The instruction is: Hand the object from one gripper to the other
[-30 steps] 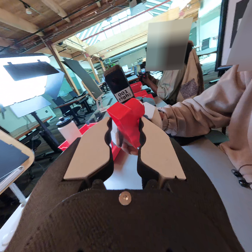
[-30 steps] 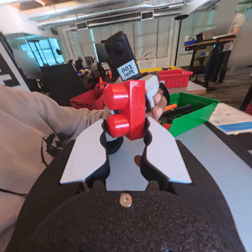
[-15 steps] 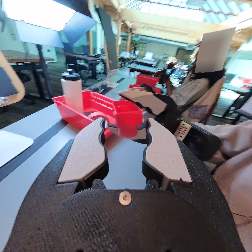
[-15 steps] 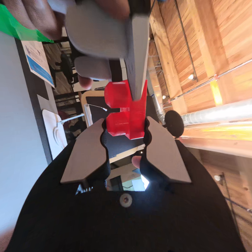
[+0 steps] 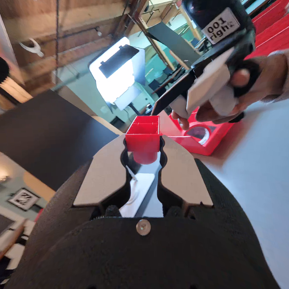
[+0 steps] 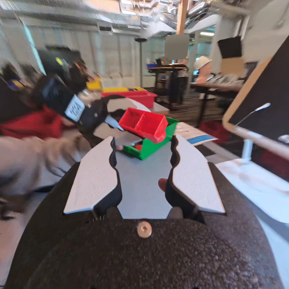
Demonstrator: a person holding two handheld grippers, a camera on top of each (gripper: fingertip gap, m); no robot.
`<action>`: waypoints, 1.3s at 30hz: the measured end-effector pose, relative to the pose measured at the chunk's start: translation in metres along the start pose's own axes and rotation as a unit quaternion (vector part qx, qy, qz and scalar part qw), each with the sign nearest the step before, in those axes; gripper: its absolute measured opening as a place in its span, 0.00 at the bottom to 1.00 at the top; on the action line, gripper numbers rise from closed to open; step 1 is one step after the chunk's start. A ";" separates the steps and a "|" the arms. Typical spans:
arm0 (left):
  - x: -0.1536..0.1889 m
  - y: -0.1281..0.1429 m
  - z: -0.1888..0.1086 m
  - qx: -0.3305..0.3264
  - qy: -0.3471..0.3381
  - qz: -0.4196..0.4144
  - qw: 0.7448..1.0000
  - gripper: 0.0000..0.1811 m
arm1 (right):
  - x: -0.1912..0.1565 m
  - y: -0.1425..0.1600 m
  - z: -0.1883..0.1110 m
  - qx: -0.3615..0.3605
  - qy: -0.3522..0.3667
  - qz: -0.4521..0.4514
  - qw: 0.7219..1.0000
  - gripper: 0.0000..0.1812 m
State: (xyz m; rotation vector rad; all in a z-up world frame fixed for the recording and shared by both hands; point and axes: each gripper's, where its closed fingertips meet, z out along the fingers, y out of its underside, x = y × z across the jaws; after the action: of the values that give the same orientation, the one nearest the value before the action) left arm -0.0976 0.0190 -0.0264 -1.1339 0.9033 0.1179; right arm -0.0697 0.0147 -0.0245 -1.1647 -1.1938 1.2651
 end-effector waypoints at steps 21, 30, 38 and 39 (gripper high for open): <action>0.023 -0.003 0.010 0.042 0.147 -0.295 0.943 0.29 | 0.031 -0.038 -0.029 0.035 0.296 -0.366 0.881 0.03; 0.039 -0.020 0.011 0.074 0.323 -0.651 0.683 0.38 | -0.014 -0.017 -0.006 0.031 0.323 -0.697 0.639 0.03; 0.057 -0.004 0.020 -0.006 0.307 -0.668 0.678 0.45 | -0.003 0.002 0.001 -0.002 0.309 -0.715 0.627 0.03; 0.057 -0.001 0.021 -0.010 0.305 -0.670 0.677 0.44 | -0.001 0.004 0.001 -0.006 0.309 -0.713 0.630 0.03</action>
State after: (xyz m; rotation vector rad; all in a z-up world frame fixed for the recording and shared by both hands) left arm -0.0481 0.0158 -0.0621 -1.6406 0.4014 -1.5551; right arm -0.0713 0.0131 -0.0288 -0.2450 -1.0643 -0.3785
